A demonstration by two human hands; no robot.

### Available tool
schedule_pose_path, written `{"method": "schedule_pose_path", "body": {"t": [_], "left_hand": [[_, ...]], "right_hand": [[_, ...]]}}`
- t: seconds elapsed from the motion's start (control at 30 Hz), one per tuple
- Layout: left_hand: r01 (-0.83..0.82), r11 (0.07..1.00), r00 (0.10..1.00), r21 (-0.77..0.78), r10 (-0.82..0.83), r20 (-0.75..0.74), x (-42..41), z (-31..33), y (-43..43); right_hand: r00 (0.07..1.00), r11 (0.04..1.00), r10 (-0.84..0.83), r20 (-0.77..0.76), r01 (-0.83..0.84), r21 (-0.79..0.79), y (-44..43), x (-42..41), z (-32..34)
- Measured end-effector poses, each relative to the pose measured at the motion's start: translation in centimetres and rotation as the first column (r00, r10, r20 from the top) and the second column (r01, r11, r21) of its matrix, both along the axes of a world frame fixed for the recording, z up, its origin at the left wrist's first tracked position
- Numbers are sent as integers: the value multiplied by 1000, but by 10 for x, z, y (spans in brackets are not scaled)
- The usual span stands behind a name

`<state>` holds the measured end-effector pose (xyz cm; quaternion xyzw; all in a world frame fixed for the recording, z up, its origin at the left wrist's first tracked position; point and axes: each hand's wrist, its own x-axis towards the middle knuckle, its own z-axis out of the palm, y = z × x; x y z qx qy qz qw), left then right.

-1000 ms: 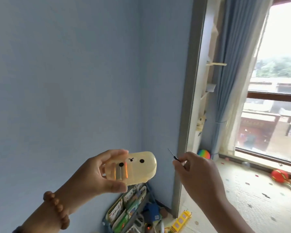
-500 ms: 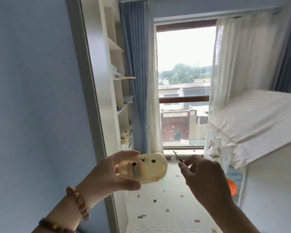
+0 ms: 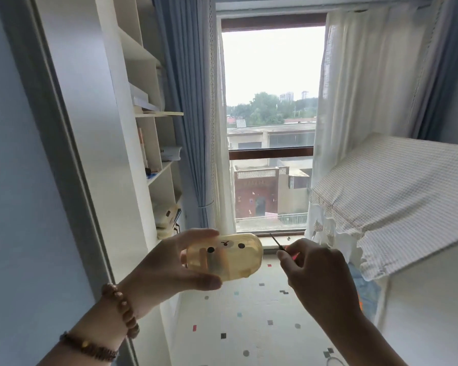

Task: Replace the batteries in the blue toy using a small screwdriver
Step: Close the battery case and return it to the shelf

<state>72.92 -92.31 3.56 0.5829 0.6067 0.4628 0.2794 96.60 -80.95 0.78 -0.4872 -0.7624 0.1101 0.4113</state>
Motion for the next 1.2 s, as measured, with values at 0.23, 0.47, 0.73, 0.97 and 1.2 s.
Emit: {"method": "schedule_pose_path", "body": {"t": [0.23, 0.47, 0.73, 0.97, 1.2], "left_hand": [[43, 999, 998, 9, -43, -36, -63, 13, 130], [69, 998, 997, 16, -68, -38, -102, 11, 264], [1, 1000, 1000, 3, -1, 24, -133, 6, 416], [-59, 998, 994, -31, 62, 85, -165, -2, 537], [-76, 997, 984, -15, 77, 161, -239, -24, 660]], "right_hand": [[999, 999, -46, 14, 46, 23, 117, -55, 13], [997, 997, -75, 30, 74, 16, 244, -96, 11], [998, 1000, -14, 56, 14, -14, 413, -130, 15], [996, 998, 49, 77, -46, -40, 551, -173, 12], [996, 999, 30, 89, -26, -48, 679, -248, -8]]}}
